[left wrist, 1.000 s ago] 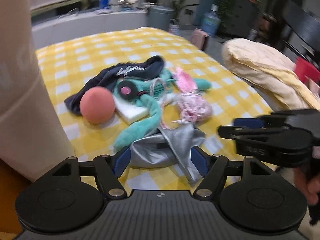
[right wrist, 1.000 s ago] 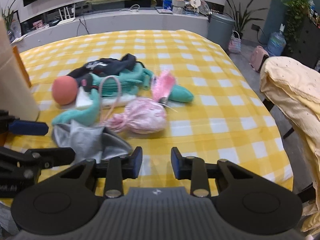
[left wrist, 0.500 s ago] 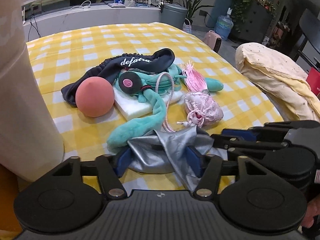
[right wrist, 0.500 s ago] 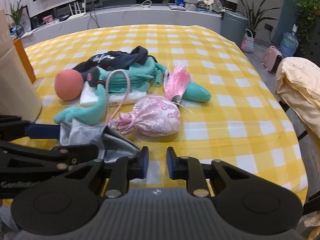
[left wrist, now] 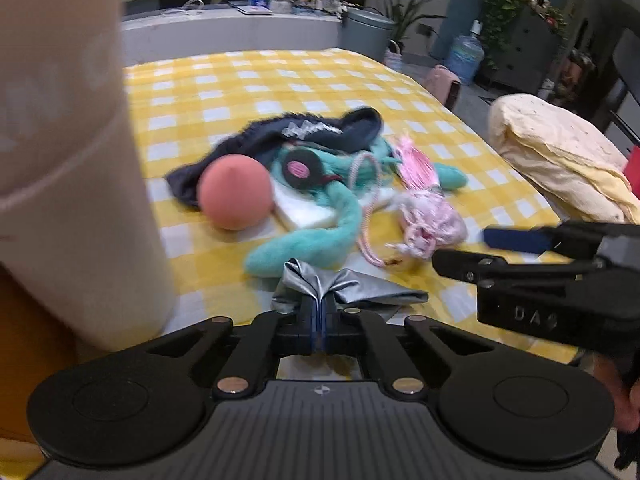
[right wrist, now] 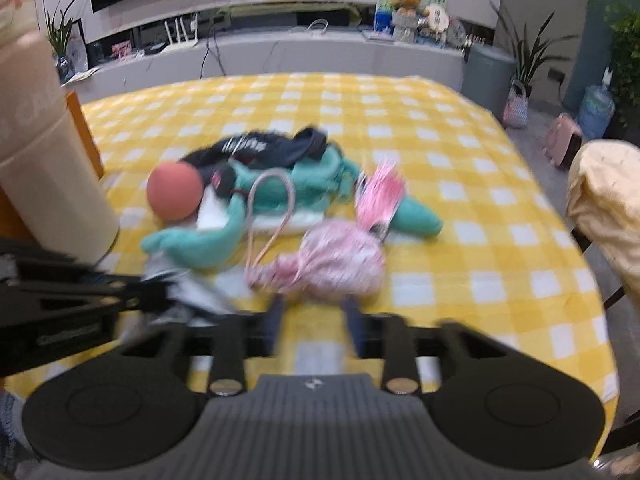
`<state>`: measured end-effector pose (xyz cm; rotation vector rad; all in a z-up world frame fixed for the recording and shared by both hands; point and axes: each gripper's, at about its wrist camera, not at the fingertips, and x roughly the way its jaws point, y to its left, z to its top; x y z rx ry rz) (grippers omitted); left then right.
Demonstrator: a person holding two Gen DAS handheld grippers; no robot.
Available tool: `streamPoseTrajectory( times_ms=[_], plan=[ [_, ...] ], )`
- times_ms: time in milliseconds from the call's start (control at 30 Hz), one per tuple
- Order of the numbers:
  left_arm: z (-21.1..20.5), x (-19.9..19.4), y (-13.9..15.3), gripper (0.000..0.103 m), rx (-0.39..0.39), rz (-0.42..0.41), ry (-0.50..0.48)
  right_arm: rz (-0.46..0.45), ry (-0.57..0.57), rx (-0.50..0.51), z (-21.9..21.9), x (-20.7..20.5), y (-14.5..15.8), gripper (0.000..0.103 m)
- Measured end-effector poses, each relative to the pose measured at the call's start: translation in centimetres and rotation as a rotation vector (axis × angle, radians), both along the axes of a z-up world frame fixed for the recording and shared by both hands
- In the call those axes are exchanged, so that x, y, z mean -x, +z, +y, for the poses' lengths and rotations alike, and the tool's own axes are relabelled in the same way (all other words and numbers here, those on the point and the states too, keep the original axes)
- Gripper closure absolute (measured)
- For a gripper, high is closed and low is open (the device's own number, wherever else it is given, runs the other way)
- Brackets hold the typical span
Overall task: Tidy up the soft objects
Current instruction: 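Grasp the grey silver fabric with the left gripper while the right gripper grasps the pink satin bag, then carry the grey fabric and pink satin bag over the box with both grippers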
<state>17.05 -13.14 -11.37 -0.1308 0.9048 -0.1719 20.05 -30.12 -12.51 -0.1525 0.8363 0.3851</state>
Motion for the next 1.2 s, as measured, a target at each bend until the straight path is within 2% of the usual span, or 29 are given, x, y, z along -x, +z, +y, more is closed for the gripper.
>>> streamPoseTrajectory(
  times_ms=[133, 200, 367, 467, 567, 733, 800, 1200],
  plan=[
    [0.4, 0.0, 0.8, 0.101, -0.04, -0.027, 0.005, -0.035, -0.025, 0.004, 0.0, -1.4, 0.6, 0.037],
    [0.4, -0.2, 0.9, 0.101, -0.046, -0.021, 0.004, -0.022, -0.051, -0.024, 0.2, -2.5, 0.7, 0.028],
    [0.2, -0.1, 0.7, 0.101, -0.049, -0.004, -0.01, 0.088, -0.15, -0.074, 0.9, -5.3, -0.7, 0.026],
    [0.3, 0.1, 0.7, 0.101, -0.053, 0.0, -0.016, 0.096, -0.194, -0.031, 1.3, -5.7, -1.6, 0.046],
    [0.3, 0.2, 0.7, 0.101, -0.049, 0.003, -0.018, 0.065, -0.208, 0.02, 1.2, -5.2, -1.9, 0.069],
    [0.2, 0.9, 1.6, 0.101, -0.047, -0.021, -0.032, 0.078, -0.22, -0.009, -0.1, -4.3, -1.3, 0.073],
    [0.3, 1.3, 2.2, 0.101, -0.045, -0.037, -0.034, 0.054, -0.21, 0.008, -0.1, -3.4, -0.7, 0.073],
    [1.6, 6.3, 6.9, 0.102, -0.015, -0.138, -0.067, -0.044, -0.158, -0.069, 0.7, 4.6, 5.4, 0.073]
  ],
)
